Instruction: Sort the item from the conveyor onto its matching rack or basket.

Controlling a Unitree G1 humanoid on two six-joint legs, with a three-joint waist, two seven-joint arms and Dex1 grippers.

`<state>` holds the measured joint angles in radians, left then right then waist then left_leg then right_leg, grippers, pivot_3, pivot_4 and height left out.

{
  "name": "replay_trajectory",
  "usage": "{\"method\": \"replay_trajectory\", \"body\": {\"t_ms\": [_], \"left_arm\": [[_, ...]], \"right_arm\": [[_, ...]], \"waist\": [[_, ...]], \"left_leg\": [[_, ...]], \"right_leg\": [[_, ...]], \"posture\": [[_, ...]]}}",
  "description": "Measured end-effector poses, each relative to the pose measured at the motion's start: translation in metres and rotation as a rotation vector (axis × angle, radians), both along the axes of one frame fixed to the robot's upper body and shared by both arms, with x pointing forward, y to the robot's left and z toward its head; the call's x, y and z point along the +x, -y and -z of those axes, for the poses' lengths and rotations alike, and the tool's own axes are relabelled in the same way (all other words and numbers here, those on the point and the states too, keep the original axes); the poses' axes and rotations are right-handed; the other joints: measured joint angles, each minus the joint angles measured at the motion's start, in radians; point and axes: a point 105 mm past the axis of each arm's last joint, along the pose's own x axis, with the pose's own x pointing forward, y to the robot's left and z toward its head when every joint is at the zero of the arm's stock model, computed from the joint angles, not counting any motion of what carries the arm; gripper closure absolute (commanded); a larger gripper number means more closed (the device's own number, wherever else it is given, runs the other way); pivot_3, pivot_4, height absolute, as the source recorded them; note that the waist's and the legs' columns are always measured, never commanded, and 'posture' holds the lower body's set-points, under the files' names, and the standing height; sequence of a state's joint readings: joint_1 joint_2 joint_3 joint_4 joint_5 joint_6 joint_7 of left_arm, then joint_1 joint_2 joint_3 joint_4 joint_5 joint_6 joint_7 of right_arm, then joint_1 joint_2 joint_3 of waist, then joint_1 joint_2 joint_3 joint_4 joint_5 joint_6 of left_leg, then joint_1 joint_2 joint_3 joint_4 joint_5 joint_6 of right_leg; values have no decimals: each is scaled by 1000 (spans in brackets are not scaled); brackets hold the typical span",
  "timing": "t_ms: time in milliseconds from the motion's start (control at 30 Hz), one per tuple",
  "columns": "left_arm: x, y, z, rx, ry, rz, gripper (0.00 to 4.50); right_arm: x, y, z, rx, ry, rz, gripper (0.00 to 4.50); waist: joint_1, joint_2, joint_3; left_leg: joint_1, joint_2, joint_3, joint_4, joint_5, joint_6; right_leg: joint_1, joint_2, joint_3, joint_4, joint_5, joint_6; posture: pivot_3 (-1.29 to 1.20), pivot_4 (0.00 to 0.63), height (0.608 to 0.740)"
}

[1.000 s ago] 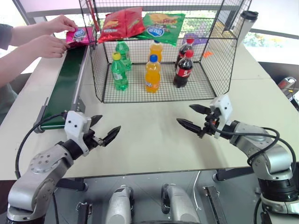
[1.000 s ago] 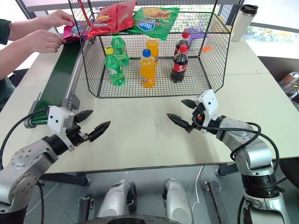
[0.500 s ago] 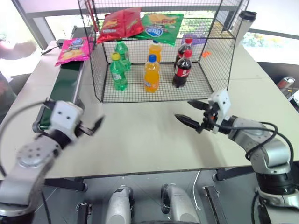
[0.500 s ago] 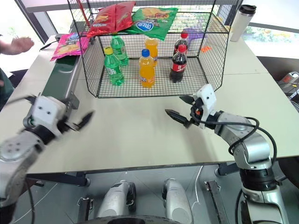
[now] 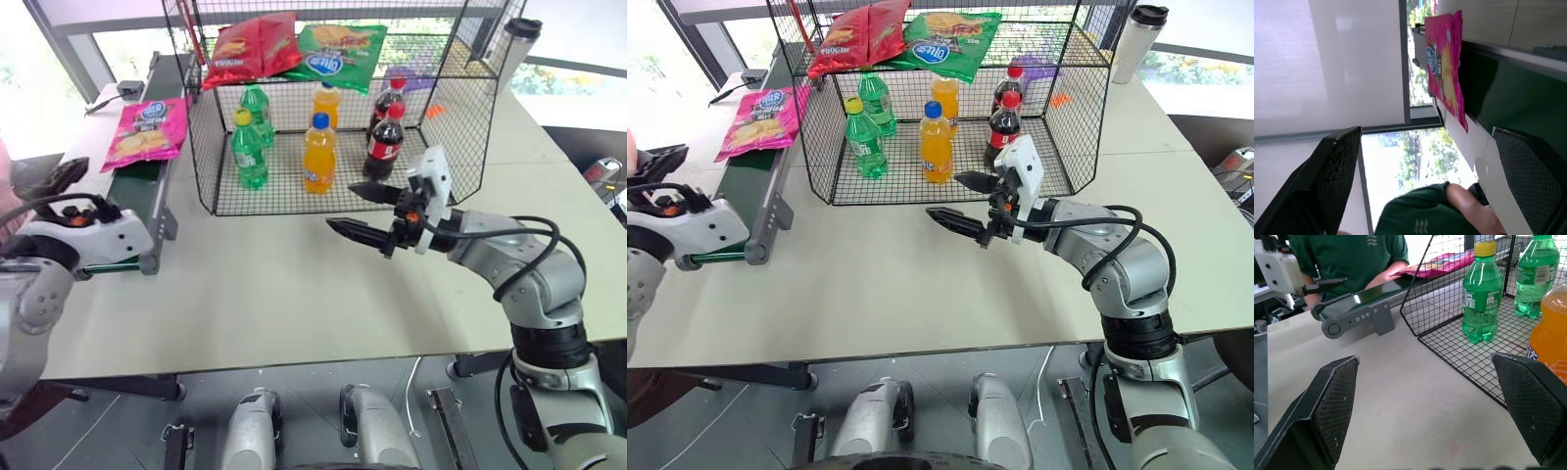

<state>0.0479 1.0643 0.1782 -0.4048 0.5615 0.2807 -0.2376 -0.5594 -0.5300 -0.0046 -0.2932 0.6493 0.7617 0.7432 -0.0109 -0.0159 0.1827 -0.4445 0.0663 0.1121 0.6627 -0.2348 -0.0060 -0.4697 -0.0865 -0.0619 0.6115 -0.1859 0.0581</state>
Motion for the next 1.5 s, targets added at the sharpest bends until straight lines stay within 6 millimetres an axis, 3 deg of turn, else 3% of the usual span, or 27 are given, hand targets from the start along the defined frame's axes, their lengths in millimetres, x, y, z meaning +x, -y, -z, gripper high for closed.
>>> {"method": "replay_trajectory", "body": {"t_ms": [367,667,1033,1133,1200,1267,1367,1400,1500], "left_arm": [[9,-4,23,-63,-70,-45,29],[15,-11,39,-116,-131,-74,29],[34,-8,39,-142,-107,-66,29],[37,-7,42,-142,-114,-62,899],[38,-6,48,-144,-134,-60,1724],[39,-5,54,-148,-153,-57,2777],[39,-4,45,-145,-124,-53,4168],[39,-4,42,-143,-114,-54,4459],[38,-5,40,-137,-108,-57,4459]], "right_arm": [[1,7,11,-10,-32,35,0],[1,8,9,-10,-14,60,0],[5,11,9,-11,-4,101,0],[5,12,8,-12,-2,108,0],[6,12,8,-15,1,116,0],[7,13,8,-15,6,122,0],[8,14,8,-16,15,133,0],[8,14,8,-15,16,133,0],[8,14,7,-9,24,134,0]], "waist": [[0,0,0],[0,0,0],[3,0,-1],[1,0,-1],[1,0,-1],[1,0,-1],[3,1,-2],[3,2,-2],[1,2,-2]], "left_leg": [[1,2,-1,0,2,3],[2,1,-1,1,2,3],[5,1,-2,1,2,3],[5,1,-2,1,2,3],[5,1,-2,1,2,3],[5,1,-2,1,2,3],[5,1,-2,1,2,3],[6,1,-2,1,2,3],[7,1,-2,1,2,3]], "right_leg": [[0,4,0,3,0,0],[1,4,0,3,0,0],[4,4,0,4,0,0],[4,4,0,4,0,0],[4,4,0,4,0,0],[4,4,0,4,0,0],[5,4,0,4,0,0],[5,4,0,4,0,0],[6,4,0,4,0,0]], "posture": [[0,150,740],[0,150,740],[0,150,740],[0,150,740],[0,150,740],[0,150,740],[0,150,740],[0,150,740],[0,150,740]]}}
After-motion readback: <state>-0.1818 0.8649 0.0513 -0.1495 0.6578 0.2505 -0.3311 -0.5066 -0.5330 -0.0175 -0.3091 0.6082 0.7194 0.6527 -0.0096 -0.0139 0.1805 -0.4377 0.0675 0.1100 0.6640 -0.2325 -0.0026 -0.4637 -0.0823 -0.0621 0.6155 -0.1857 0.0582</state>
